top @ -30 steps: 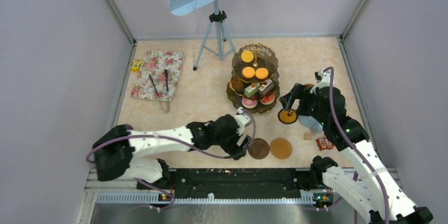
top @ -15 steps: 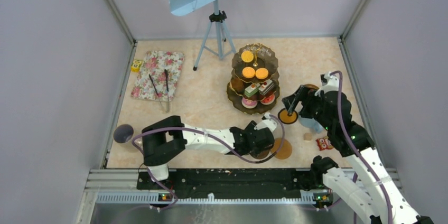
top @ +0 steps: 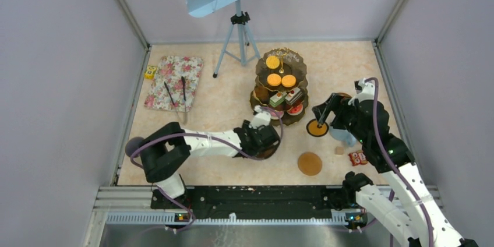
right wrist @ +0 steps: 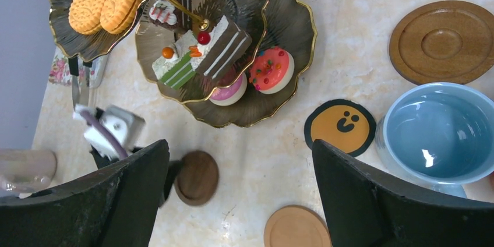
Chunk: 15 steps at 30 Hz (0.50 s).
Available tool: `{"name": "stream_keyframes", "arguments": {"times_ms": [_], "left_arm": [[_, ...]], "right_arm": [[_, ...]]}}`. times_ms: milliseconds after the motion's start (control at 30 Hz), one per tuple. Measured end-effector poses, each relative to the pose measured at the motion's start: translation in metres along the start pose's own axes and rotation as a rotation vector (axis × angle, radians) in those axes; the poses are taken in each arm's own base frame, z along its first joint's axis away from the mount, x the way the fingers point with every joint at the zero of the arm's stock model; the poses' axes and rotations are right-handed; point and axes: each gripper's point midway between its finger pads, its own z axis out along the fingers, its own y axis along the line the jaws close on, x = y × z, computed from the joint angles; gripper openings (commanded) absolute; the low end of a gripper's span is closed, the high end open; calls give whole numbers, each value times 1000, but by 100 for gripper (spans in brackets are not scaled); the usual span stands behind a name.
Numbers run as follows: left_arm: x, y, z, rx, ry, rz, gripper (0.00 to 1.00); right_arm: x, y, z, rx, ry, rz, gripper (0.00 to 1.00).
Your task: Serve the afternoon tea
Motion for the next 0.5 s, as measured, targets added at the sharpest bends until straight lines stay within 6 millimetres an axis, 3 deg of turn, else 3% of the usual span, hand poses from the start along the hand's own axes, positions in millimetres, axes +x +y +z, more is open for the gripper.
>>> {"name": "stream_keyframes", "arguments": {"times_ms": [133, 300, 400, 500], "left_arm": [[-7, 64, 19, -143, 57, -155, 71], [-12, 129, 39, -254, 112, -339, 75], [-16, 151, 47, -288, 128, -408, 75], [-22, 160, 54, -307, 131, -425, 75]], "right_arm": [[0, 0, 3, 2, 3, -8, 91], [1, -2, 6, 11, 10, -16, 91], [2, -2, 8, 15, 18, -19, 91], [4, -4, 10, 22, 26, -20, 91]]}}
